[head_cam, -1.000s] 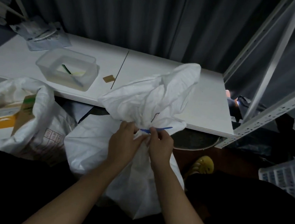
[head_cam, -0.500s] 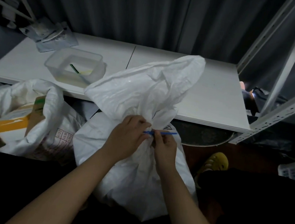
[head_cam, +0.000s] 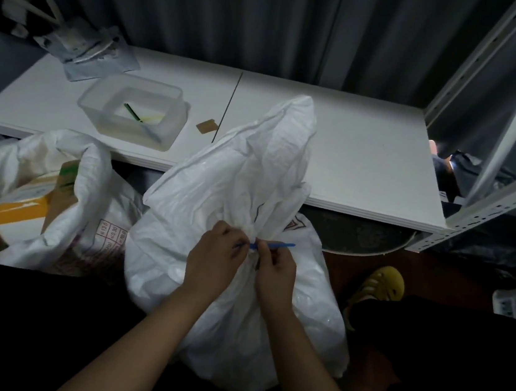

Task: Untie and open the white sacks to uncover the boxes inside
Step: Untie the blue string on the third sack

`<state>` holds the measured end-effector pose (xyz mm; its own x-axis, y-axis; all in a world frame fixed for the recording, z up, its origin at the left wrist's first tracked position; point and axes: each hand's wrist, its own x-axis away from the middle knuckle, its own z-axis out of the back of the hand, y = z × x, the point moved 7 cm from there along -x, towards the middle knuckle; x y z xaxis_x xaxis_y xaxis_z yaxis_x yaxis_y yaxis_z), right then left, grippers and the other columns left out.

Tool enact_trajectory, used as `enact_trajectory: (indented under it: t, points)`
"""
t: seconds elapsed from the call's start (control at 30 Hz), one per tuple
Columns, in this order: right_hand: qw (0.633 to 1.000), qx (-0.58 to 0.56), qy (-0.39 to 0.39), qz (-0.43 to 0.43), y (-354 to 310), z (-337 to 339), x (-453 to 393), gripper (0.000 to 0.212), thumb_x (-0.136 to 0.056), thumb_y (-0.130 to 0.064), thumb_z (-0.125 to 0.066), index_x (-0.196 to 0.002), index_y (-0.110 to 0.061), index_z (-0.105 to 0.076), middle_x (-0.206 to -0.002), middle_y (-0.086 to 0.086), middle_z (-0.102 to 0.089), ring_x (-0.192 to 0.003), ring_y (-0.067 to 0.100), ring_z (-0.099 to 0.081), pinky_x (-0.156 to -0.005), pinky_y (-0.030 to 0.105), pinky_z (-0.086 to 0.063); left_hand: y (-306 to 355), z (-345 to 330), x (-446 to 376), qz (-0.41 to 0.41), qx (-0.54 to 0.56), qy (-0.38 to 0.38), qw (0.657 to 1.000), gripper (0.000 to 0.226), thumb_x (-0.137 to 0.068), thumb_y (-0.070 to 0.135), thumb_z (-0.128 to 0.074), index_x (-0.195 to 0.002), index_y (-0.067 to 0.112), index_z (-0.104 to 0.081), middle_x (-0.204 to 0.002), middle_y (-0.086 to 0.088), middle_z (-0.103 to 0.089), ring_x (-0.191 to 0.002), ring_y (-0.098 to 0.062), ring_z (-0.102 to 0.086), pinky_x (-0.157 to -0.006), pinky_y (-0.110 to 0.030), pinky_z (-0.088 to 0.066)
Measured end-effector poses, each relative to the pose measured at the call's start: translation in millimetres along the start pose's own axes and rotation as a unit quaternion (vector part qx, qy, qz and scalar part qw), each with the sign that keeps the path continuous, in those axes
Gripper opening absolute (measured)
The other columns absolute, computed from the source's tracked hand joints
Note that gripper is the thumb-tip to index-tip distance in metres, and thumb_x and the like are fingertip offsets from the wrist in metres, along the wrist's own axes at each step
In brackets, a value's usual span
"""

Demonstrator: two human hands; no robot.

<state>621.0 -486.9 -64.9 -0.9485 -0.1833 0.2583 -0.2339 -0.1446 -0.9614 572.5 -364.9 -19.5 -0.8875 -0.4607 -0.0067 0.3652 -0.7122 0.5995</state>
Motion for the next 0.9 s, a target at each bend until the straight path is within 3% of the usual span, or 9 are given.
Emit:
enact_trajectory:
  t: [0.23,0.37,0.43,0.53,0.67,0.8,0.9]
  points:
    - [1.000,-0.008,-0.004,0.018,-8.6,-2.1,5.8,0.019,-0.095,-0.015,-0.058,-0.076,-0.019,-0.062,-0.071,-0.003,-0.063,-0.065,-0.006,-0.059,-0.064,0.008,-0.046,-2.9,-6.0,8.1,0.009,0.034,0.004,0.999,0.019,-0.092,0.021,-0.060,-0.110,0.016,-0.066,-0.115,0.005,-0.051,-0.083,-0.003,-0.054,-0.066,-0.013,-0.037]
    - [1.000,-0.005,-0.011,0.011,-6.1,-1.4,7.6,0.017,-0.095,-0.017,-0.058,-0.078,-0.014,-0.063,-0.070,-0.004,-0.063,-0.065,-0.006,-0.060,-0.065,0.008,-0.046,-13.4,-8.8,11.6,0.052,0.075,0.007,0.996,0.019,-0.091,0.026,-0.062,-0.108,0.021,-0.066,-0.108,0.012,-0.050,-0.084,0.002,-0.052,-0.065,-0.001,-0.035]
    - [1.000,0.003,-0.025,0.006,-4.9,-2.2,6.8,0.019,-0.095,-0.019,-0.058,-0.078,-0.013,-0.063,-0.068,-0.004,-0.062,-0.063,-0.005,-0.059,-0.063,0.008,-0.045,-21.4,-10.5,12.1,0.092,0.111,0.015,0.989,0.013,-0.089,0.028,-0.063,-0.101,0.025,-0.067,-0.105,0.011,-0.056,-0.086,0.002,-0.053,-0.070,-0.004,-0.037]
    - [0.999,-0.015,-0.029,-0.018,-2.2,-1.4,5.6,0.025,-0.094,-0.022,-0.059,-0.071,-0.013,-0.060,-0.062,-0.002,-0.058,-0.054,-0.003,-0.054,-0.057,0.010,-0.044,-27.5,-14.8,10.1,0.125,0.166,0.031,0.978,0.008,-0.087,0.030,-0.064,-0.092,0.028,-0.069,-0.097,0.009,-0.064,-0.091,-0.005,-0.059,-0.078,-0.023,-0.049]
    - [0.999,-0.021,-0.022,-0.041,1.7,1.7,6.2,0.022,-0.095,-0.024,-0.058,-0.077,-0.012,-0.061,-0.065,-0.002,-0.058,-0.054,-0.005,-0.054,-0.056,0.009,-0.043,-24.4,-19.3,11.0,0.161,0.236,0.027,0.958,0.005,-0.086,0.024,-0.064,-0.086,0.025,-0.069,-0.084,0.008,-0.067,-0.079,-0.006,-0.063,-0.074,-0.031,-0.053]
    - [0.999,0.013,-0.035,-0.025,-1.5,2.9,4.4,0.018,-0.096,-0.024,-0.056,-0.082,-0.013,-0.062,-0.070,-0.004,-0.060,-0.060,-0.006,-0.056,-0.060,0.006,-0.043,-24.0,-20.1,11.6,0.192,0.292,0.021,0.937,0.011,-0.085,0.016,-0.066,-0.081,0.026,-0.066,-0.084,0.011,-0.065,-0.082,-0.008,-0.062,-0.077,-0.024,-0.050]
    - [0.999,0.022,-0.036,-0.030,0.4,4.1,3.2,0.019,-0.096,-0.027,-0.056,-0.088,-0.012,-0.065,-0.074,-0.003,-0.063,-0.069,0.002,-0.059,-0.061,0.006,-0.043,-24.7,-19.8,11.6,0.210,0.338,0.018,0.917,0.008,-0.084,0.012,-0.069,-0.083,0.019,-0.067,-0.084,0.012,-0.064,-0.075,-0.003,-0.061,-0.066,-0.009,-0.047]
